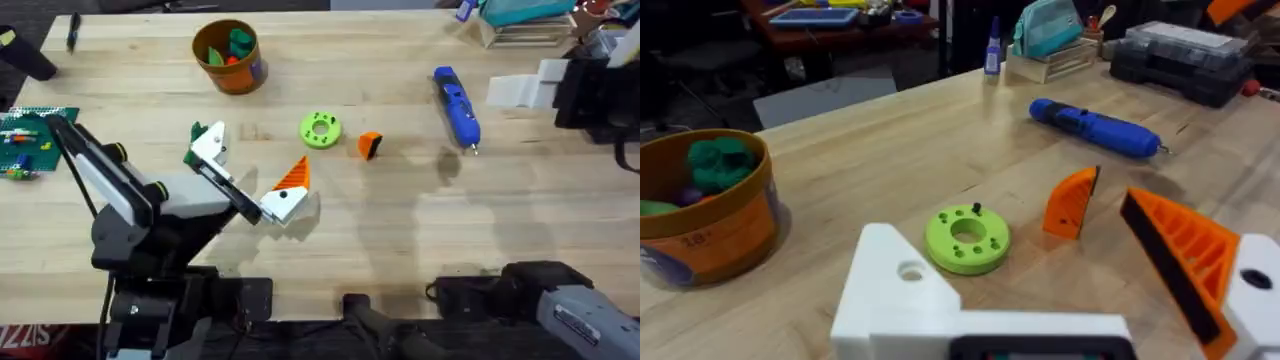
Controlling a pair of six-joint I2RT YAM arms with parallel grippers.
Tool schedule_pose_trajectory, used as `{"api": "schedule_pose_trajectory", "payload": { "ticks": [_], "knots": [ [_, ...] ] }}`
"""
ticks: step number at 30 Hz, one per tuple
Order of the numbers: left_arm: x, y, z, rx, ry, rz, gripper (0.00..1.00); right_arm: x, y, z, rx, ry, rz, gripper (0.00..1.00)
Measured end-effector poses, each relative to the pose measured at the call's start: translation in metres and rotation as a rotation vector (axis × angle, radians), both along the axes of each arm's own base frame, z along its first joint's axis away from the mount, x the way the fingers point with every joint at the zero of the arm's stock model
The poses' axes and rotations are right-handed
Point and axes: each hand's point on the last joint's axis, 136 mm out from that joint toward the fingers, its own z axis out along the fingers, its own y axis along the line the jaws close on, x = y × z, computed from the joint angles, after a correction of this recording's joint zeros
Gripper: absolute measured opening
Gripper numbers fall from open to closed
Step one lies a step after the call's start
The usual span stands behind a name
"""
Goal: Pick up the gripper from the table and insert it into the empty holder that is missing its gripper. Then pick up a screw, insert it into the mounting hole, and use the screwdriver to tighten it. Finally, clean up the table by picking up the vegetable and placing it into the bucket.
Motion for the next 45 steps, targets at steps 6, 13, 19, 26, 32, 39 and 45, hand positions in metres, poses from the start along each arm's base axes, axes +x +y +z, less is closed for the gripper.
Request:
{"api": "schedule_pose_trajectory", "payload": {
  "ticks": [6, 13, 19, 26, 32, 39, 45],
  "knots": [
    [-0.003, -0.004, 0.0, -0.01, 0.009, -0.028, 0.986, 0.0, 0.0, 0.0, 0.0, 0.0, 0.0, 0.994],
    [-0.016, -0.017, -0.001, -0.042, 0.044, -0.135, 0.985, 0.0, 0.0, 0.0, 0.0, 0.0, 0.0, 0.993],
    [-0.026, -0.025, -0.002, -0.051, 0.059, -0.206, 0.985, 0.0, 0.005, 0.0, 0.022, 0.001, 0.02, 0.994],
    [-0.03, -0.028, -0.002, -0.053, 0.063, -0.232, 0.985, 0.004, 0.046, -0.014, 0.122, 0.079, 0.173, 0.99],
    [-0.03, -0.028, -0.002, -0.053, 0.063, -0.233, 0.986, 0.01, 0.128, -0.054, 0.119, 0.291, 0.448, 0.994],
    [-0.03, -0.028, -0.002, -0.053, 0.064, -0.235, 0.985, 0.009, 0.181, -0.073, 0.043, 0.36, 0.655, 0.994],
    [-0.03, -0.028, -0.002, -0.053, 0.064, -0.235, 0.986, 0.015, 0.185, -0.104, -0.016, 0.434, 0.67, 0.994]
  ]
}}
